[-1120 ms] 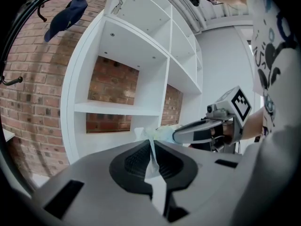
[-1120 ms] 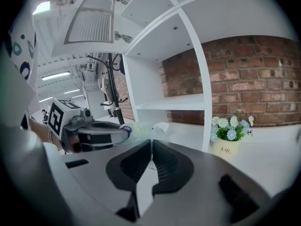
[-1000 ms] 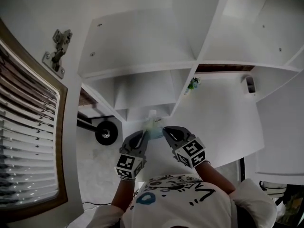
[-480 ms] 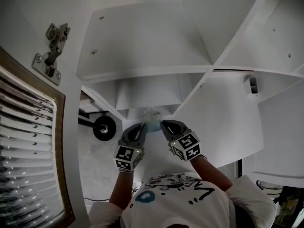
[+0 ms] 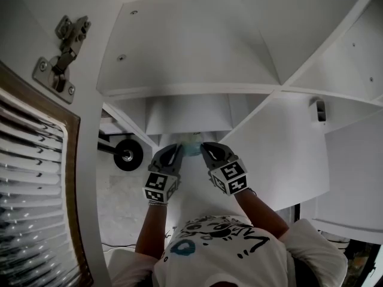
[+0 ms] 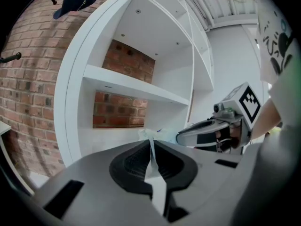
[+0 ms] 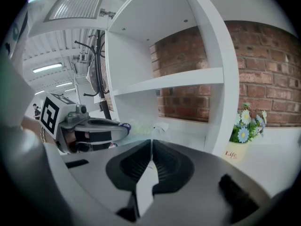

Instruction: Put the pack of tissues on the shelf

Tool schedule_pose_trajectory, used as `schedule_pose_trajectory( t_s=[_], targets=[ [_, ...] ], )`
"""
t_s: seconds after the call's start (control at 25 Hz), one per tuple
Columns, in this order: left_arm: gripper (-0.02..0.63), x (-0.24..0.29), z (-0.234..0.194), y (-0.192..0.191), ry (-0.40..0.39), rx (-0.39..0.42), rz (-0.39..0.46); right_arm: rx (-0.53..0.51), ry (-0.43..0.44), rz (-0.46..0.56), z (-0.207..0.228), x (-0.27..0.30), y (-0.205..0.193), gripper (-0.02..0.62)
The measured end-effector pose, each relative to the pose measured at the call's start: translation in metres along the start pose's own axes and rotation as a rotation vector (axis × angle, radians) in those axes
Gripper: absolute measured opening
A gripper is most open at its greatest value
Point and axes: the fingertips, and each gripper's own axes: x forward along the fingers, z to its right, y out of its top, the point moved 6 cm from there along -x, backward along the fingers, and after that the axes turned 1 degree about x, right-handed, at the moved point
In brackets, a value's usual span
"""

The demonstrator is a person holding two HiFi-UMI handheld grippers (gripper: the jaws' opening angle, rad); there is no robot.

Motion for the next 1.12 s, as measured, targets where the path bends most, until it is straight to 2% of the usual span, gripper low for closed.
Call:
schedule_pose_trajectory(
  t_s=[0.24, 0.44, 0.64, 0.84, 1.12],
  targets=[
    [0.026, 0.016, -0.006, -0.008, 0.012, -0.009, 0.030, -0.017, -0.031, 0.007, 0.012, 0.011, -0.005, 0.031],
    [0.026, 0.025, -0.011, -0.013, 0.043, 0.031, 0.021, -0.059, -0.012, 0.026, 0.022, 0.025, -0.008, 0.031],
    [0.026, 0.038, -0.024, -0.012, 0.069, 0.071, 0.018, -0.089, -0.039, 0.036, 0.028, 0.041, -0.008, 0.031],
    [0.026, 0.045, -0.032, -0.013, 0.109, 0.050, 0.011, -0.057, -0.082, 0.040, 0.028, 0.052, -0.011, 0.031],
    [0.026, 0.055, -0.040, -0.025, 0.119, 0.017, -0.011, -0.034, -0.127, 0.031, 0.032, 0.064, -0.019, 0.031]
  ],
)
